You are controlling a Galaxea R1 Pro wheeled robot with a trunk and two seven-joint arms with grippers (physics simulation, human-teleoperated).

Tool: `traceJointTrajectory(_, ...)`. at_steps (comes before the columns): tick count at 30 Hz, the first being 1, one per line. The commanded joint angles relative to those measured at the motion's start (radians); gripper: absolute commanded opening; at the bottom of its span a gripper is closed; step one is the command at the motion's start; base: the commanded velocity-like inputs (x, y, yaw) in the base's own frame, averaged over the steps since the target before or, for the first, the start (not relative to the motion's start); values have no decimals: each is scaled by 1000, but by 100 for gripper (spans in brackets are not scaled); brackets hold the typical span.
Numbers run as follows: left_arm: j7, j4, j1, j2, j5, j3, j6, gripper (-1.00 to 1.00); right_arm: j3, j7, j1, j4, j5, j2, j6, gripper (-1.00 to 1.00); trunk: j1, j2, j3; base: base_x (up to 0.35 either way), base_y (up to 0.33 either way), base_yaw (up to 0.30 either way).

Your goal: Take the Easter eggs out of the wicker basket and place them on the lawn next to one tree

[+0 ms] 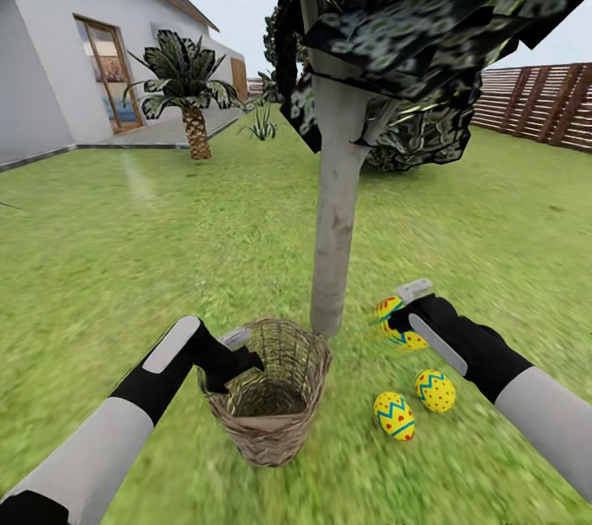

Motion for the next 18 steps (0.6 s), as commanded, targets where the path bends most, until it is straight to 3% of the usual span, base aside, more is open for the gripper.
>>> traceJointTrajectory(1, 10, -1, -1, -16, 9, -3, 0, 100, 5, -38, -2, 10, -9, -1, -28, -100, -4, 7, 3, 0, 0, -270)
traceJointTrajectory(3, 10, -1, -1, -39, 7, -4, -10, 100, 6, -54, -2, 32, 14, 2, -49, -100, -12, 21, 11, 0, 0, -270)
traceJointTrajectory(6, 10, -1, -1, -44, 7, -6, -18, 100, 6, -57, -2, 85, 54, 7, -96, -100, -23, 42, 23, 0, 0, -270)
traceJointTrajectory(10, 10, -1, -1, -45, 7, -6, -19, 100, 8, -54, -2, 110, 57, 9, -141, -100, -39, 70, 39, 0, 0, -270)
traceJointTrajectory(18, 6, -3, -1, -44, 8, -5, -19, 100, 12, -45, -2, 113, 52, 10, -143, -100, -62, 112, 62, 0, 0, -219)
